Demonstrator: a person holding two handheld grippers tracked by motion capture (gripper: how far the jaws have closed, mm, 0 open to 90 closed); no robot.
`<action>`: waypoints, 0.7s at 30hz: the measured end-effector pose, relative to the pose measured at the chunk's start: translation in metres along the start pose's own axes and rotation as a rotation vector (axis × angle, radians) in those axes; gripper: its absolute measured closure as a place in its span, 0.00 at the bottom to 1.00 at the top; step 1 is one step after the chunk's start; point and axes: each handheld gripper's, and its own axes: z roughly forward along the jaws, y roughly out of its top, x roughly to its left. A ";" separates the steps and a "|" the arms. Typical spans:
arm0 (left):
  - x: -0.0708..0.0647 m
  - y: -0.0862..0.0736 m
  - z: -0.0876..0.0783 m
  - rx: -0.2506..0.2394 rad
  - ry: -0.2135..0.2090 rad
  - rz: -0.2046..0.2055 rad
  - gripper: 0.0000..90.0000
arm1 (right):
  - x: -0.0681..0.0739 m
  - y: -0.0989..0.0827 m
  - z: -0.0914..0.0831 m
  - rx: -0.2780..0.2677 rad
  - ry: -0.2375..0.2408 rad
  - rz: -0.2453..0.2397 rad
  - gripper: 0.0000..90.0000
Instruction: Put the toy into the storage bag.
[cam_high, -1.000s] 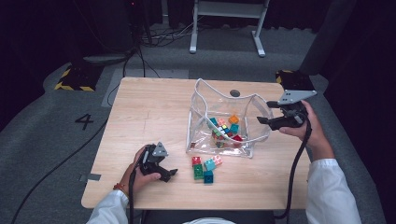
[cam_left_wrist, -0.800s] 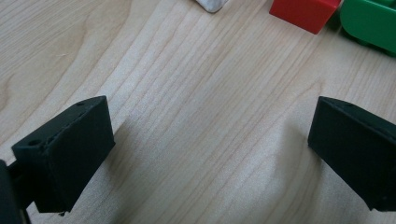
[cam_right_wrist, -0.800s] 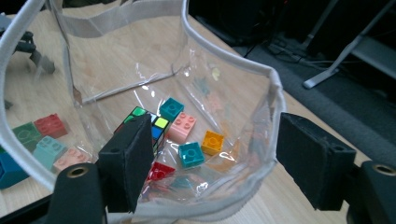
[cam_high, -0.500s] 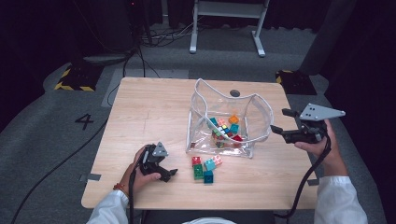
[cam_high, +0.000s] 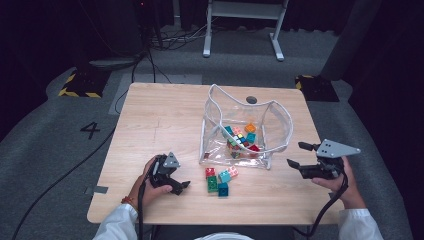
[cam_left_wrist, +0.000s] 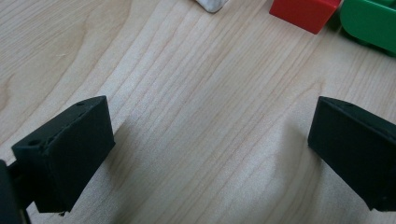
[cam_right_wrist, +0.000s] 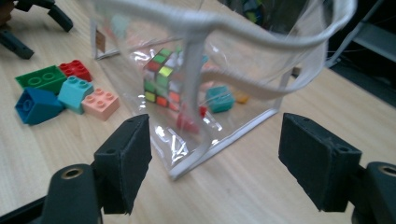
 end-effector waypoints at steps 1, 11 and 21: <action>0.000 0.000 0.000 0.000 0.000 0.000 0.00 | 0.003 -0.007 0.003 -0.006 0.027 0.015 0.29; 0.000 0.000 0.000 0.000 0.002 -0.002 0.00 | 0.032 -0.040 0.043 0.079 0.151 -0.015 0.29; 0.000 0.000 0.000 0.000 0.002 -0.001 0.00 | 0.070 -0.045 0.082 0.113 0.304 -0.023 0.31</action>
